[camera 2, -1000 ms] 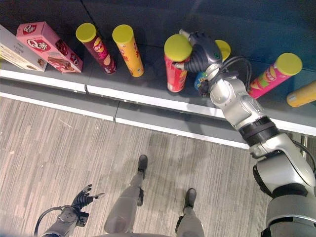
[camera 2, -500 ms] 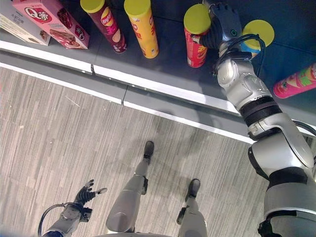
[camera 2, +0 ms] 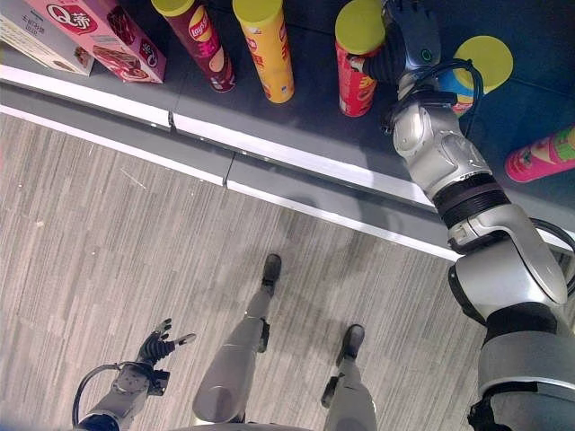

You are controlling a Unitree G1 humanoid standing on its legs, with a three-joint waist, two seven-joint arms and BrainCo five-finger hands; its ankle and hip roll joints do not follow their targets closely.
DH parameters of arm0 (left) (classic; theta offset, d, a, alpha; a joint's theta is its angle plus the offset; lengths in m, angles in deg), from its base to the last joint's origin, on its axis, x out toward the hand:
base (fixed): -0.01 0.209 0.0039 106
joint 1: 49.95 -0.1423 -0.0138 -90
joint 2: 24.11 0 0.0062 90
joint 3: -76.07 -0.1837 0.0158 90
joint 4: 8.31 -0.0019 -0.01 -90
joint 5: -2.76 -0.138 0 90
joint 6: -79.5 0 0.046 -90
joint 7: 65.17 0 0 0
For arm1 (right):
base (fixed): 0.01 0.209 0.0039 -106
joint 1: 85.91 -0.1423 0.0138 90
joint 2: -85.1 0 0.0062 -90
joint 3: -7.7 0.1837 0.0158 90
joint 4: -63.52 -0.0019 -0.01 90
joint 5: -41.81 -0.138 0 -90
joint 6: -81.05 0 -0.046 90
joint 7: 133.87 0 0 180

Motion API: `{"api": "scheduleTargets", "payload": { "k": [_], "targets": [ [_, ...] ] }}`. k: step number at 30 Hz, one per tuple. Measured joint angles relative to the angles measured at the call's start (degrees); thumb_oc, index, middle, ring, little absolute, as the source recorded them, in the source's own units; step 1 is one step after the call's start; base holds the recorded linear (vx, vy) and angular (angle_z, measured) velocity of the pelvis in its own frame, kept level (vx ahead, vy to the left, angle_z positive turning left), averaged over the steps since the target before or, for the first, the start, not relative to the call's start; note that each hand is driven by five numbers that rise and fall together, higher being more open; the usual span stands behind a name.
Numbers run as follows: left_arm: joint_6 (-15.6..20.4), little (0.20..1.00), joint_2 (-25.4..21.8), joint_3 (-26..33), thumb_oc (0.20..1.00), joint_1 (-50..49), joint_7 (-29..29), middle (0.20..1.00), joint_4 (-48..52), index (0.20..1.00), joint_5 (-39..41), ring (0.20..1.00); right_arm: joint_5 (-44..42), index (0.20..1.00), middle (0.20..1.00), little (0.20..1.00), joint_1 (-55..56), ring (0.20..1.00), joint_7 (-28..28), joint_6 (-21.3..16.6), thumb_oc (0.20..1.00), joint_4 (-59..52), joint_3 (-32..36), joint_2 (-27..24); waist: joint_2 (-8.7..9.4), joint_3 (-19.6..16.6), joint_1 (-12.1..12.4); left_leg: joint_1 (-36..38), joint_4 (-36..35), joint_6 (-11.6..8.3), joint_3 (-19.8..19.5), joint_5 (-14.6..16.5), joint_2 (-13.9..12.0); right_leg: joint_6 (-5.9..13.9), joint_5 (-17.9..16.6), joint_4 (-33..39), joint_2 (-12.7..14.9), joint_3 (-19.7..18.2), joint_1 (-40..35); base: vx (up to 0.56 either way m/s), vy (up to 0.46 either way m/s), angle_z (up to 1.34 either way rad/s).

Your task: Put the goods on the table back onto the shelves and tidy them up.

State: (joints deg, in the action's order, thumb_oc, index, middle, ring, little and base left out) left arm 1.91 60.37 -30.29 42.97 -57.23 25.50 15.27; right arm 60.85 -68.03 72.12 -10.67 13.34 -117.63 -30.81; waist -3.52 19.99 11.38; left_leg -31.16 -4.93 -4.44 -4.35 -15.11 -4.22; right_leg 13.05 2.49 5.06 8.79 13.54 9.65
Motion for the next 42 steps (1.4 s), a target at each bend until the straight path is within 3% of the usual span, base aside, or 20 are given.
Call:
{"api": "scheduleTargets", "payload": {
  "k": [15, 42],
  "targets": [
    [-1.0, 1.000, 0.0, 0.0, 1.000, 0.2, 0.3, 1.000, 1.6, 1.000, -0.1, 1.000, -4.0, 0.200, 0.200, 0.200, 6.5, 0.200, -1.1, -0.9, 0.200, -7.1, 2.6, 4.0, 0.52, 0.3, -1.1, 0.4, 0.0, 0.15, 0.1, -0.2, 0.0, 0.00, 0.0, 0.0, 0.0, -0.1, -0.3, 0.00, 0.000, 0.00],
    [-1.0, 1.000, 0.0, 0.0, 1.000, 0.2, 0.8, 1.000, 1.6, 1.000, -0.1, 1.000, -3.2, 0.200, 0.200, 0.200, 4.2, 0.200, -1.2, -1.0, 0.200, -2.8, 2.1, 3.7, 0.76, 0.2, -1.0, 0.4, 0.0, 0.20, 0.1, -0.3, 0.0, 0.00, 0.0, 0.0, 0.0, -0.2, -0.4, 0.00, 0.000, 0.00]
  ]
}}
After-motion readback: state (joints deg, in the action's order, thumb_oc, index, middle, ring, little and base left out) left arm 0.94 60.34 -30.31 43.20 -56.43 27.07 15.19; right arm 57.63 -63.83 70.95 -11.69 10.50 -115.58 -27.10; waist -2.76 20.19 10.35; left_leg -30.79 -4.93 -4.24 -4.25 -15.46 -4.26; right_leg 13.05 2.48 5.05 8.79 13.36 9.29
